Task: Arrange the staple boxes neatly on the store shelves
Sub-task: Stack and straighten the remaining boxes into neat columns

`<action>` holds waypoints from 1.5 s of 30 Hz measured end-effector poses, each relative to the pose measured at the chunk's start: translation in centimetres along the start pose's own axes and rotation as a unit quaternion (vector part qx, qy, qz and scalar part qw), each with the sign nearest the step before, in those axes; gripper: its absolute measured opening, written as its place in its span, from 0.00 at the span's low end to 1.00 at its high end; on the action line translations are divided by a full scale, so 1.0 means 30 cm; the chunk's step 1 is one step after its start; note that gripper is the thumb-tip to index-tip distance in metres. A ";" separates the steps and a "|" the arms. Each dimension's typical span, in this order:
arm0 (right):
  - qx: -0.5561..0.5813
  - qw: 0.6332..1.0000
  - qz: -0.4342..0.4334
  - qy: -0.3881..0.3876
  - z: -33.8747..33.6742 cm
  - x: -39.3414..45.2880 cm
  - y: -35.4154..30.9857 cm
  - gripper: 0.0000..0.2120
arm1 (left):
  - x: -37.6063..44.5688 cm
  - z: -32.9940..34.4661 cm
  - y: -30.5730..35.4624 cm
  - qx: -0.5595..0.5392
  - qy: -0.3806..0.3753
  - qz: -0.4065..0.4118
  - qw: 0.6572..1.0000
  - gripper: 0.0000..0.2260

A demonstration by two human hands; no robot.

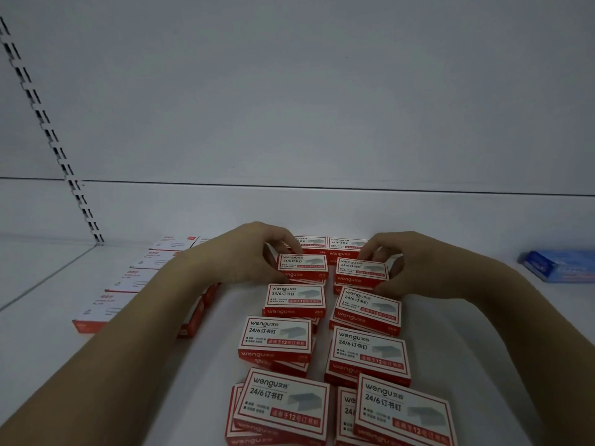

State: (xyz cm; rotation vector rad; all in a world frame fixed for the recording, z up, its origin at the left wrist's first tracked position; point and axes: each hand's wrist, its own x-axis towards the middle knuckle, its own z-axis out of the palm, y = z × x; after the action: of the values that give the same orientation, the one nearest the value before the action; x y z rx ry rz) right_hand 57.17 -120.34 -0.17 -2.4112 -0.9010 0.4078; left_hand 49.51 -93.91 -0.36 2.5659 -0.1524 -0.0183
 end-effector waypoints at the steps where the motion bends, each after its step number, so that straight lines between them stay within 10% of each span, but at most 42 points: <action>1: -0.006 1.000 0.001 0.013 0.007 0.005 -0.001 0.20 | 0.001 0.005 0.002 0.009 0.012 -0.002 1.000 0.17; 35: -0.061 0.992 -0.019 0.105 0.038 0.023 0.002 0.13 | 0.003 0.035 0.019 0.015 0.084 -0.069 0.994 0.20; 45: 0.035 0.994 0.080 0.067 0.010 0.018 0.000 0.24 | 0.014 0.031 0.030 0.017 0.050 -0.137 0.989 0.20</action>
State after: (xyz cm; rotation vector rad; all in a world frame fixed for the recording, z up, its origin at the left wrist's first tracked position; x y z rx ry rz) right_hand 57.43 -119.85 -0.47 -2.4227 -0.6275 0.3263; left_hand 49.79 -95.20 -0.66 2.5961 0.2410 0.0104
